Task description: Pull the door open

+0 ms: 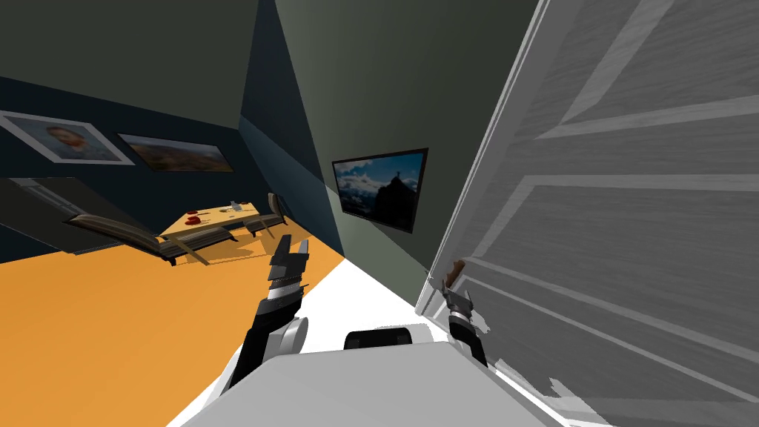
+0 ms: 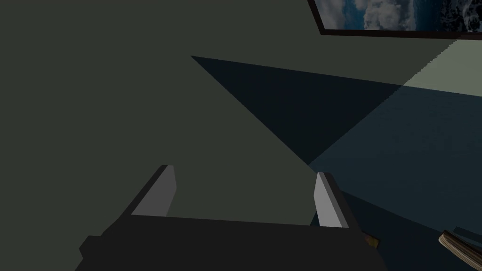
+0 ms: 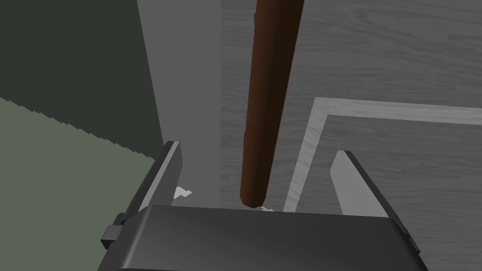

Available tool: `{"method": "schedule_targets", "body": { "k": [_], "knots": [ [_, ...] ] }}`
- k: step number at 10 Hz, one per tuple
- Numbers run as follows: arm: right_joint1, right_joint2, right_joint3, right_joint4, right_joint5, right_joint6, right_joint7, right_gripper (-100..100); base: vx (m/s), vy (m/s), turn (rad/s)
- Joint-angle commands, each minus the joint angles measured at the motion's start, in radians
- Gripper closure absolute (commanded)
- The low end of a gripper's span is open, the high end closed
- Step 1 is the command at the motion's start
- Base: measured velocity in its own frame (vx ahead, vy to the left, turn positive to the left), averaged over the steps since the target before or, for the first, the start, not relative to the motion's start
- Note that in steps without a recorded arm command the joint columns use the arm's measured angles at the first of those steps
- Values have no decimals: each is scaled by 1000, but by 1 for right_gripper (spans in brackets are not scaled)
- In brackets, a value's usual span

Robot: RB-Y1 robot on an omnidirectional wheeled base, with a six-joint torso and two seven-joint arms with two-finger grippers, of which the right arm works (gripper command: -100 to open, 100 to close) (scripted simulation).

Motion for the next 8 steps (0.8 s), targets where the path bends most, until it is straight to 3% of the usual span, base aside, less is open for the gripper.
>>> {"method": "schedule_targets", "body": {
  "k": [1, 6, 7, 8],
  "knots": [
    [4, -34, 1, 21, -3, -4, -42, -100, 124, -23, 10],
    [16, -105, 3, 66, -7, -16, -128, -100, 130, -18, 10],
    [20, -95, 3, 55, -6, -16, -115, -100, 45, -3, -22],
    [20, -95, 3, 55, -6, -16, -115, 100, -15, 11, 17]
  ]
}}
